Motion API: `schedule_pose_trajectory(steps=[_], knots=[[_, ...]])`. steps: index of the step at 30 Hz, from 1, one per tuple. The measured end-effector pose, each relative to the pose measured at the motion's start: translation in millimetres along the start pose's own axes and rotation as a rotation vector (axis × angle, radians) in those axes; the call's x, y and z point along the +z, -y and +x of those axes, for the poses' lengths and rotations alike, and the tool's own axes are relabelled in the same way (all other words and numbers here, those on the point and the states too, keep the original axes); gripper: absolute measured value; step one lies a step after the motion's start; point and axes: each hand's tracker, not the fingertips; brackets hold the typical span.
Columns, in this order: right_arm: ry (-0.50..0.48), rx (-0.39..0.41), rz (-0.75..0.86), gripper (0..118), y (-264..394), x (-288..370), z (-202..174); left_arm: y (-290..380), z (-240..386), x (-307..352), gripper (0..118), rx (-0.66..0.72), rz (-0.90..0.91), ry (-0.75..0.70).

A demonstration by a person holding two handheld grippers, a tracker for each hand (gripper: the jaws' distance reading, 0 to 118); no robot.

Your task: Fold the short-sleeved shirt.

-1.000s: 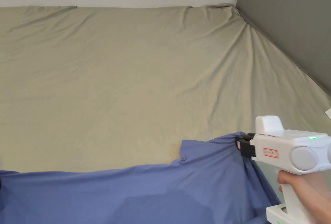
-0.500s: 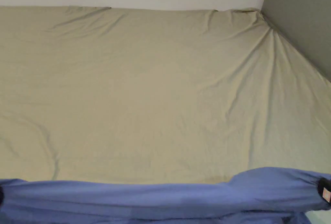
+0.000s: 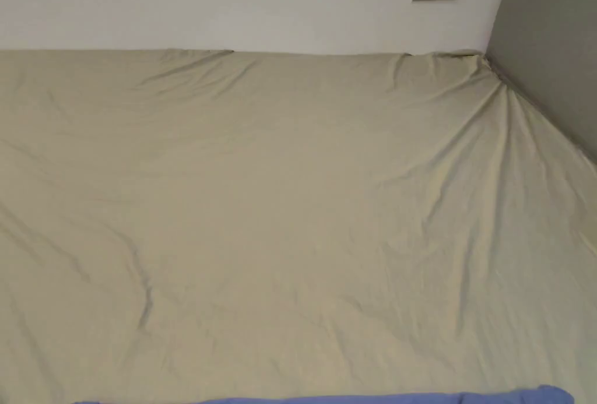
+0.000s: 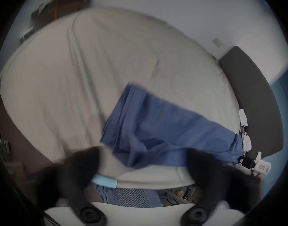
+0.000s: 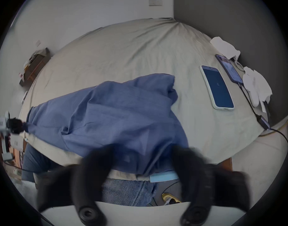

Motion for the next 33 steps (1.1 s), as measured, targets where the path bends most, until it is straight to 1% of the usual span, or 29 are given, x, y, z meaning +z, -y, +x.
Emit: schedule_pose_trajectory(steps=[1, 2, 3, 4, 5, 6, 8, 10, 11, 13, 15, 16, 17, 18, 19, 20, 21, 22, 23, 24, 25, 28, 31, 33], knots=[[0.019, 0.003, 0.026, 112, -5.9, 12.5, -0.9, 3.3, 0.4, 16.9, 109, -0.02, 0.062, 0.015], [0.019, 0.023, 0.106, 113, -14.2, 31.4, -1.6, 3.9, 5.3, 34.7, 106, -0.067, 0.157, -0.002], [0.027, 0.029, 0.173, 111, -22.0, 50.7, -5.3, -0.3, 9.0, 50.2, 99, -0.104, 0.238, -0.022], [0.046, 0.036, 0.238, 112, -32.0, 72.0, -9.2, -3.5, 18.8, 69.7, 100, -0.155, 0.307, -0.071], [0.05, 0.028, 0.33, 112, -42.8, 94.0, -12.3, -7.0, 29.7, 91.7, 104, -0.195, 0.395, -0.098], [0.053, 0.003, 0.418, 112, -51.2, 114.1, -15.5, -9.4, 38.5, 111.4, 108, -0.222, 0.487, -0.097], [-0.004, -0.018, 0.627, 113, -64.5, 157.1, -23.4, -10.6, 65.2, 157.9, 116, -0.236, 0.689, -0.057], [0.03, -0.032, 0.765, 118, -73.2, 186.3, -30.1, -13.1, 83.6, 195.6, 118, -0.24, 0.825, -0.009], [0.056, -0.033, 0.805, 118, -76.2, 196.2, -32.5, -15.2, 92.1, 210.0, 118, -0.244, 0.887, 0.023], [0.055, -0.04, 0.89, 118, -78.8, 212.8, -36.3, -15.0, 104.3, 235.8, 118, -0.218, 0.982, 0.065], [0.063, -0.048, 0.911, 118, -78.3, 219.9, -39.3, -12.6, 112.7, 250.0, 117, -0.252, 1.049, 0.081], [0.056, -0.045, 0.919, 111, -78.2, 222.2, -48.5, -8.6, 116.0, 252.7, 111, -0.279, 1.072, 0.061], [0.024, -0.051, 0.933, 78, -75.4, 224.1, -48.8, -5.3, 119.4, 254.1, 86, -0.314, 1.081, 0.026], [0.018, -0.057, 0.938, 36, -73.4, 224.9, -49.3, -2.8, 121.4, 254.3, 46, -0.333, 1.085, -0.006], [0.026, -0.069, 0.946, 2, -71.9, 223.9, -51.0, -4.7, 121.6, 252.1, 1, -0.34, 1.055, -0.025], [0.112, -0.077, 0.945, 1, -70.9, 217.7, -49.7, -5.9, 119.1, 247.9, 0, -0.346, 1.024, -0.063], [0.111, -0.056, 0.94, 1, -68.5, 216.6, -49.3, -9.6, 113.1, 246.8, 0, -0.332, 1.044, -0.018], [0.105, -0.038, 0.925, 1, -67.2, 216.6, -49.6, -13.3, 109.8, 243.6, 0, -0.348, 0.966, -0.003], [0.108, -0.049, 0.933, 1, -63.6, 216.2, -51.2, -15.4, 108.2, 239.0, 0, -0.344, 0.926, -0.012], [0.096, -0.074, 0.951, 1, -64.0, 216.7, -49.1, -15.7, 104.3, 234.3, 0, -0.332, 0.948, -0.023], [0.069, -0.072, 0.936, 1, -64.5, 217.3, -47.3, -18.9, 99.8, 230.8, 0, -0.338, 0.934, -0.014], [0.083, -0.083, 0.943, 1, -64.3, 215.5, -50.4, -26.6, 87.1, 217.1, 0, -0.271, 0.856, 0.036], [0.041, -0.097, 0.93, 1, -66.5, 214.3, -48.1, -35.6, 74.5, 194.0, 0, -0.213, 0.769, 0.073], [0.053, -0.094, 0.921, 1, -69.6, 210.0, -48.0, -46.5, 59.7, 166.9, 0, -0.201, 0.678, 0.09]])
